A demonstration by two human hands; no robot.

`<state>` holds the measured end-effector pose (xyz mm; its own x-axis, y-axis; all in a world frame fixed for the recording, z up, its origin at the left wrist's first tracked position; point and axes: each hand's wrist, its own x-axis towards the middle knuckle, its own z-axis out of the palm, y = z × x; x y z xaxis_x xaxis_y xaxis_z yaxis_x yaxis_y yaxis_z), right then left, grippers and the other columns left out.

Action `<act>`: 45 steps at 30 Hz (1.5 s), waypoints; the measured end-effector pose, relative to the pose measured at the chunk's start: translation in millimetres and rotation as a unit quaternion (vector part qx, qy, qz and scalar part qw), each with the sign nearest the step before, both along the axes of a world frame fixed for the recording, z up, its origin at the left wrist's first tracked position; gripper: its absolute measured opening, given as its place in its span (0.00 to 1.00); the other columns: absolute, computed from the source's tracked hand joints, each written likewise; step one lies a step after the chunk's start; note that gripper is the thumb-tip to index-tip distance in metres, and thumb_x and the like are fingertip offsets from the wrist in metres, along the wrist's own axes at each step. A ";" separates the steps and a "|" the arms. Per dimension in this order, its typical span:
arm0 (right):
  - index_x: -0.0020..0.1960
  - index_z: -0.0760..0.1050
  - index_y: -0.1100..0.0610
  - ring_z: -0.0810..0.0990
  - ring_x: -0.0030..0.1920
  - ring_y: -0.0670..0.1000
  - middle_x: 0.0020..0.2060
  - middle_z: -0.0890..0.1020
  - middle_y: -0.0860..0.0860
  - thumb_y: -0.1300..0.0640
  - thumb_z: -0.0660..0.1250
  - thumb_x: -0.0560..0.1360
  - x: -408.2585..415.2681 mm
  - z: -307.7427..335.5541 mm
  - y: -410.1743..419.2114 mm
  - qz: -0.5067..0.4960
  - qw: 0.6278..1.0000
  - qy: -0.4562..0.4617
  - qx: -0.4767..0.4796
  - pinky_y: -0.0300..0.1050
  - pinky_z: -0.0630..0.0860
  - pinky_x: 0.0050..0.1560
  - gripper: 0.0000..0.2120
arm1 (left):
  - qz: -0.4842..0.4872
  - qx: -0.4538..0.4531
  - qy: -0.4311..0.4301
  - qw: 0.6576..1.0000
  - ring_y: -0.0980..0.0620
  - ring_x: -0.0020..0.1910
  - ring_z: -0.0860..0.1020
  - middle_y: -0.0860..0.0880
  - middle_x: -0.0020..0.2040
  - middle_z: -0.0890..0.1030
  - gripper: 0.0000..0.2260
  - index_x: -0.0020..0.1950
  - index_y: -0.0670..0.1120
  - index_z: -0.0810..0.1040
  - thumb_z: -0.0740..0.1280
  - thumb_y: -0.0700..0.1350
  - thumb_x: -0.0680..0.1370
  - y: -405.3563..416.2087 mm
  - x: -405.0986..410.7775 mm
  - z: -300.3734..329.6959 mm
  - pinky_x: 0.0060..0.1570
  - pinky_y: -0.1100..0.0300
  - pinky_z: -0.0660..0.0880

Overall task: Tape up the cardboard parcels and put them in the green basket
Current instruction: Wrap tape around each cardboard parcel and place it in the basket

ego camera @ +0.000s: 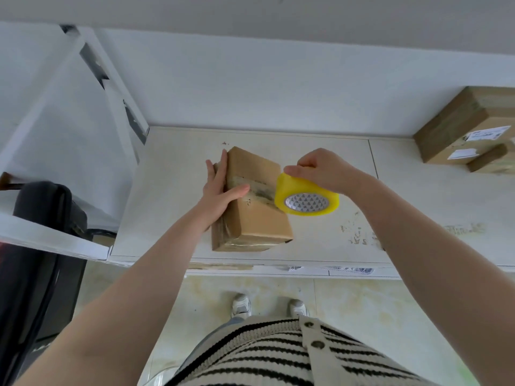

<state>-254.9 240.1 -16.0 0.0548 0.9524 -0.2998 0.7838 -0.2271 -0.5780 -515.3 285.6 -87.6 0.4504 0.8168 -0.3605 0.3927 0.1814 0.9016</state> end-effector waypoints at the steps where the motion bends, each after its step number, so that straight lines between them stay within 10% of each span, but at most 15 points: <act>1: 0.28 0.67 0.56 0.65 0.27 0.48 0.23 0.65 0.45 0.34 0.66 0.73 1.8 5.8 1.8 0.004 1.000 -0.025 -0.001 0.43 0.62 0.32 0.28 | 0.005 -0.029 -0.044 0.999 0.55 0.79 0.45 0.57 0.79 0.33 0.44 0.74 0.74 0.42 0.71 0.63 0.70 -5.5 6.1 -3.5 0.75 0.50 0.53; 7: 0.36 0.75 0.57 0.72 0.33 0.54 0.31 0.74 0.53 0.29 0.63 0.69 1.7 11.5 -6.1 0.001 0.995 -0.104 -0.005 0.45 0.65 0.35 0.29 | 0.018 -0.071 -0.136 0.988 0.51 0.80 0.52 0.52 0.82 0.50 0.34 0.80 0.59 0.41 0.61 0.43 0.84 -26.8 45.4 -21.2 0.78 0.49 0.54; 11: 0.39 0.79 0.50 0.76 0.37 0.49 0.35 0.78 0.47 0.29 0.61 0.70 3.2 12.0 -12.4 -0.001 0.997 -0.082 0.005 0.44 0.69 0.38 0.25 | 0.049 -0.086 -0.128 0.987 0.53 0.78 0.58 0.54 0.81 0.51 0.27 0.79 0.61 0.41 0.54 0.52 0.85 -35.4 47.4 -29.7 0.76 0.50 0.59; 19: 0.27 0.62 0.54 0.66 0.25 0.50 0.23 0.65 0.48 0.28 0.59 0.72 -2.4 16.5 -5.7 0.037 0.991 -0.125 -0.009 0.43 0.61 0.30 0.32 | 0.047 0.003 -0.084 0.995 0.58 0.78 0.57 0.53 0.81 0.56 0.24 0.82 0.48 0.48 0.51 0.47 0.86 -35.9 37.3 -50.0 0.77 0.60 0.54; 25: 0.29 0.71 0.57 0.76 0.30 0.51 0.25 0.74 0.49 0.23 0.52 0.70 37.5 -0.8 -30.6 0.062 0.962 -0.258 -0.057 0.43 0.65 0.31 0.37 | 0.018 0.014 -0.055 0.998 0.75 0.66 0.56 0.63 0.75 0.55 0.26 0.81 0.50 0.47 0.53 0.49 0.86 -35.2 41.7 -54.0 0.58 0.86 0.53; 41: 0.39 0.81 0.53 0.80 0.36 0.48 0.33 0.82 0.49 0.25 0.65 0.65 50.4 -72.8 -34.4 -0.036 0.978 -0.132 -0.156 0.43 0.73 0.35 0.29 | -0.008 0.075 0.008 0.997 0.55 0.80 0.51 0.54 0.81 0.49 0.25 0.81 0.53 0.46 0.51 0.49 0.86 -41.1 41.8 -41.0 0.74 0.65 0.49; 45: 0.41 0.81 0.55 0.80 0.36 0.49 0.33 0.82 0.50 0.25 0.65 0.65 52.9 -74.1 -28.3 -0.017 0.975 -0.141 -0.171 0.43 0.73 0.36 0.31 | -0.076 0.255 0.271 0.925 0.44 0.80 0.41 0.47 0.80 0.33 0.29 0.80 0.52 0.36 0.50 0.43 0.85 -34.7 50.1 -30.4 0.78 0.48 0.44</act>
<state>-202.0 211.8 -90.1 0.2113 0.7958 -0.5675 0.8889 -0.3979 -0.2271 -465.3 250.8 -118.0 0.4403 0.8848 -0.1524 0.7980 -0.3078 0.5180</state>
